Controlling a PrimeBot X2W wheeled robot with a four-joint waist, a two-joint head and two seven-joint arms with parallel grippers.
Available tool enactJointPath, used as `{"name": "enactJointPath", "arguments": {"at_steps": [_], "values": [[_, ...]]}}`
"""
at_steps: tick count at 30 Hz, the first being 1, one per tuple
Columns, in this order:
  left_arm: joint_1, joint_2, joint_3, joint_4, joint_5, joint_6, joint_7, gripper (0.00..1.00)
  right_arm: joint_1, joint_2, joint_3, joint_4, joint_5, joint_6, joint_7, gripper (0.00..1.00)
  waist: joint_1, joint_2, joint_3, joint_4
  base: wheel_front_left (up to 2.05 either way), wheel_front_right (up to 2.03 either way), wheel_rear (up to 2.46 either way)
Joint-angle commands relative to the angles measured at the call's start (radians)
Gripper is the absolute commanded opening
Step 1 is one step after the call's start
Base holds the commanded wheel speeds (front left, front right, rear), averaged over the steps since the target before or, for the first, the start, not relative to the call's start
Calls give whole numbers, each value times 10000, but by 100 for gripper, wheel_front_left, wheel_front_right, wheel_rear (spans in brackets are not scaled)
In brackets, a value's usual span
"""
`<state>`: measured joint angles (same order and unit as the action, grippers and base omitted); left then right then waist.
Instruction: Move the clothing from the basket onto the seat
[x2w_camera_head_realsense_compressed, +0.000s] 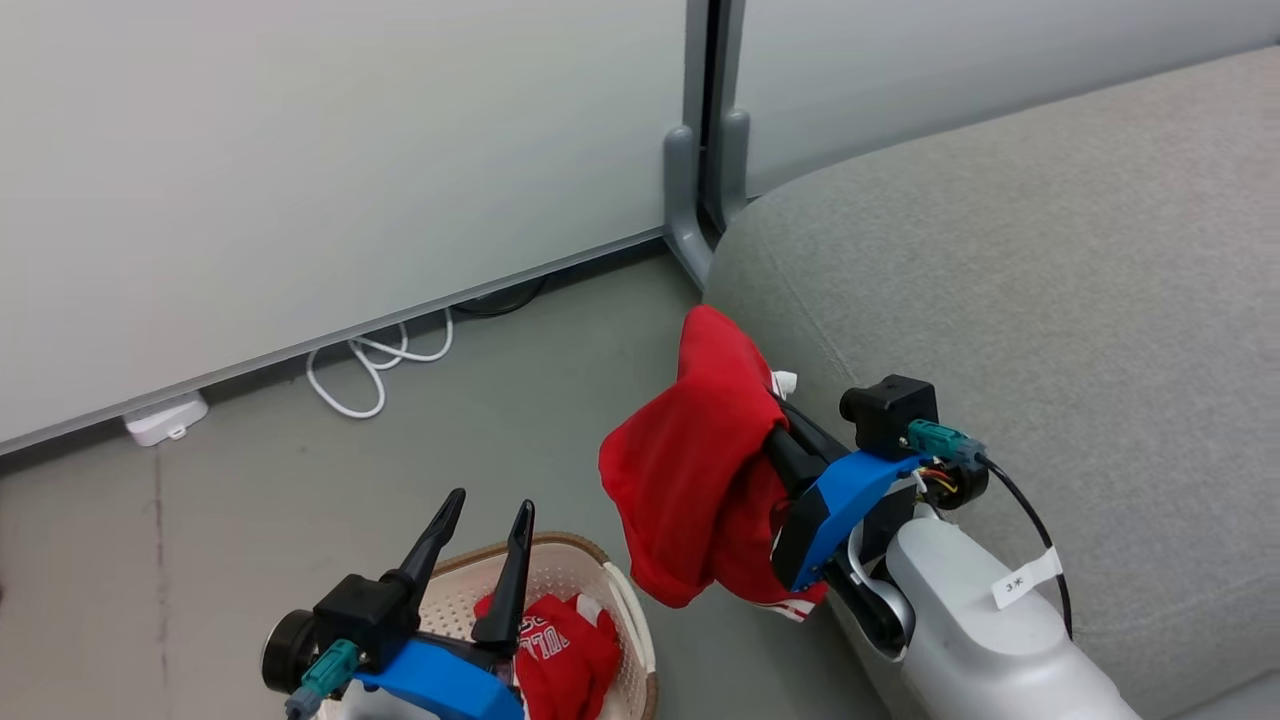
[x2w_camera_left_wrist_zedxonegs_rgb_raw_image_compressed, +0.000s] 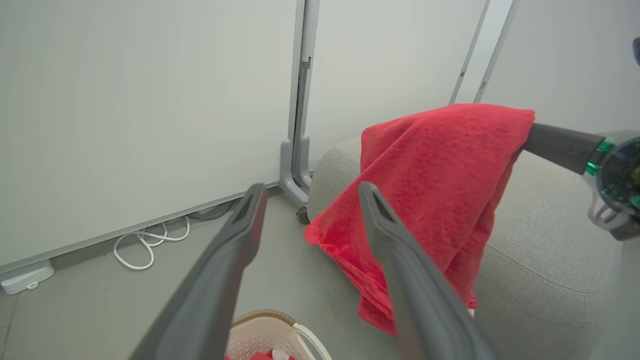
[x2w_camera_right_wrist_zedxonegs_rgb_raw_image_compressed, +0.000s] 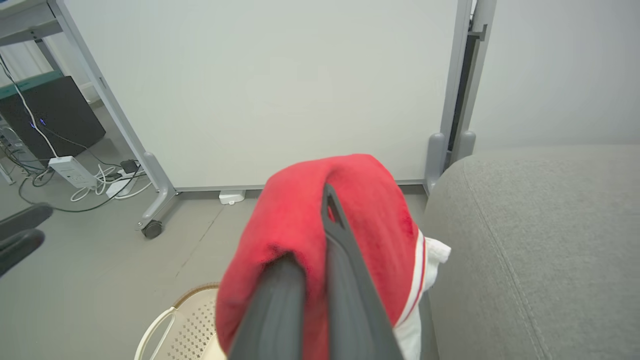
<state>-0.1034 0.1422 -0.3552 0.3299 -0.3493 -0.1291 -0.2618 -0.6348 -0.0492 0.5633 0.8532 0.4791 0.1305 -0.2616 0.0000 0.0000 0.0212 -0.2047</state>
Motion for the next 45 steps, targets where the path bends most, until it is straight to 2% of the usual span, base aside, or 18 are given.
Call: {"name": "enactJointPath", "arguments": {"at_steps": [1, 15, 23, 34, 45], "values": [[-83, 49, 31, -55, -15, -15, -47, 100, 114, -22, 15, -118, 31, 3, -50, 0, 0, 0, 99, -469, 0, 0, 0], [-308, 214, -33, -159, -78, -16, -47, 100, 342, -22, -233, -587, -123, 4, -51, 0, 0, 0, 366, -2422, 0, 0, 0], [-430, 284, -67, -182, -42, -17, -47, 100, 505, -20, -391, -710, -285, 4, -51, 0, 0, 0, 504, -3285, 0, 0, 0], [-967, 416, -702, 78, -209, -17, -48, 100, 875, -16, -1166, -999, -625, 3, -49, 0, 0, 0, 825, -3432, 0, 0, 0], [-871, 553, -688, -32, -138, -17, -48, 100, 469, -16, -1324, -1133, -318, 3, -51, 0, 0, 0, 976, -3417, 0, 0, 0]]}}
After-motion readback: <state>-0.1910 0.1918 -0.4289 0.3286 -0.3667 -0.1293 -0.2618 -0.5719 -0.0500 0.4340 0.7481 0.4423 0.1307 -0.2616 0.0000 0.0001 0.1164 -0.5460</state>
